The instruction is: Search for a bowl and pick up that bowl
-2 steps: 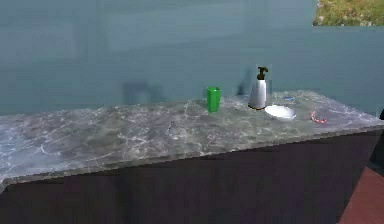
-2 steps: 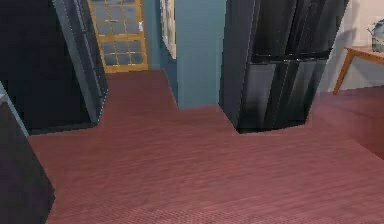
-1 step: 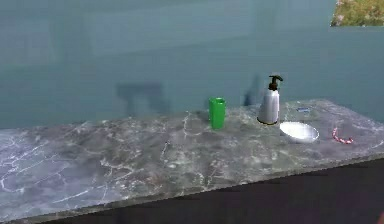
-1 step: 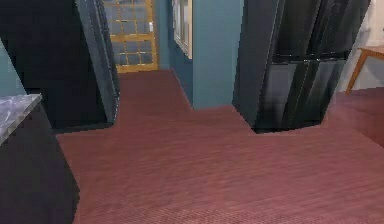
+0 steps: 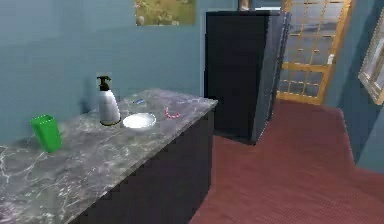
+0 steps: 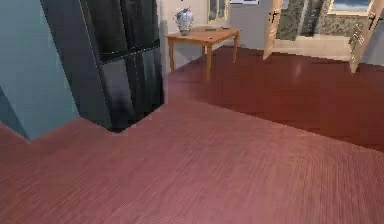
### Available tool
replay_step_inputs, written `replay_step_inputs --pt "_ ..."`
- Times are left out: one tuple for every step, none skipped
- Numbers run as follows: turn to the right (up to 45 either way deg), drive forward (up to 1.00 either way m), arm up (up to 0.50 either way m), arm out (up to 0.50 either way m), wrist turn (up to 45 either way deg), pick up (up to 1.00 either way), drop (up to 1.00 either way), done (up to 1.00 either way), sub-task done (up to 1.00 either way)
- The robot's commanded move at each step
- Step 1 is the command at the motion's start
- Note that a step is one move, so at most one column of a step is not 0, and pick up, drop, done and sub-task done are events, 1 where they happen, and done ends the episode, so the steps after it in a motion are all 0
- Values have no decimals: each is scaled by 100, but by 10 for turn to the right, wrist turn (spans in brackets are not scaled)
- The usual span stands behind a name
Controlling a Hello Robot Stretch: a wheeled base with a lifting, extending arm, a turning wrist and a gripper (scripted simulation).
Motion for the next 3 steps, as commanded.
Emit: replay_step_inputs --pt "450 0 0 0 0 0 0 0 0" --pt "240 0 0 0 0 0 0 0 0" --pt "30 0 0 0 0 0 0 0 0"
